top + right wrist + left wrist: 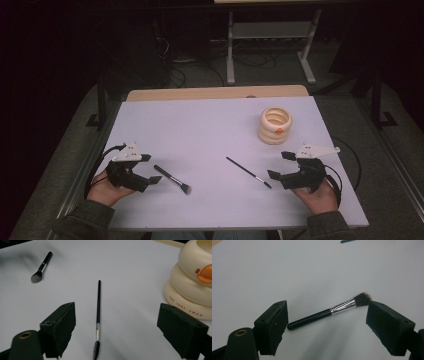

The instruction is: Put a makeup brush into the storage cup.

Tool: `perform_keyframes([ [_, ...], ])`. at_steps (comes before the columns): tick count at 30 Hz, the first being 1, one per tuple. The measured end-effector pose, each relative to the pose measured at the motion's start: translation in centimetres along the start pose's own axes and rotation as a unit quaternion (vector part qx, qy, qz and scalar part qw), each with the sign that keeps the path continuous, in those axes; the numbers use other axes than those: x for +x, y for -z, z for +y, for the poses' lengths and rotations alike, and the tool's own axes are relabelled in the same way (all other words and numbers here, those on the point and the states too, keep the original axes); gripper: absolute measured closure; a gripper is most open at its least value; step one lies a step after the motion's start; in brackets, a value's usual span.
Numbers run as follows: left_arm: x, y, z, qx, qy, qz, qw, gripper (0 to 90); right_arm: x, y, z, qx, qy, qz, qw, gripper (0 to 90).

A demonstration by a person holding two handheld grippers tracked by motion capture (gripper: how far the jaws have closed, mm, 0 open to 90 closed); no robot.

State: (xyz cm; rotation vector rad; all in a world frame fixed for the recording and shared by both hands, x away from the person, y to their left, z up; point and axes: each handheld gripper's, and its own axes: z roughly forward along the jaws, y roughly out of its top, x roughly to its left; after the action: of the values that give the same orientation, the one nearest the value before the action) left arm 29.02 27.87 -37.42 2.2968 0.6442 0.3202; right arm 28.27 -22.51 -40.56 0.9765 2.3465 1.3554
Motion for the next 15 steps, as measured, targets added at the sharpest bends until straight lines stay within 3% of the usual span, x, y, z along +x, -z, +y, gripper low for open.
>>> perform_keyframes([
  [12,-0.03,-0.45,0.44,0.016,-0.019,0.000,0.9997,17.9,0.23,0.04,0.25,0.002,0.004,-0.003,1.0000,14.5],
  [15,-0.11,-0.37,0.34,0.009,-0.017,0.002,0.9998,17.9,0.37,-0.10,0.36,0.007,0.000,-0.001,1.0000,14.5],
])
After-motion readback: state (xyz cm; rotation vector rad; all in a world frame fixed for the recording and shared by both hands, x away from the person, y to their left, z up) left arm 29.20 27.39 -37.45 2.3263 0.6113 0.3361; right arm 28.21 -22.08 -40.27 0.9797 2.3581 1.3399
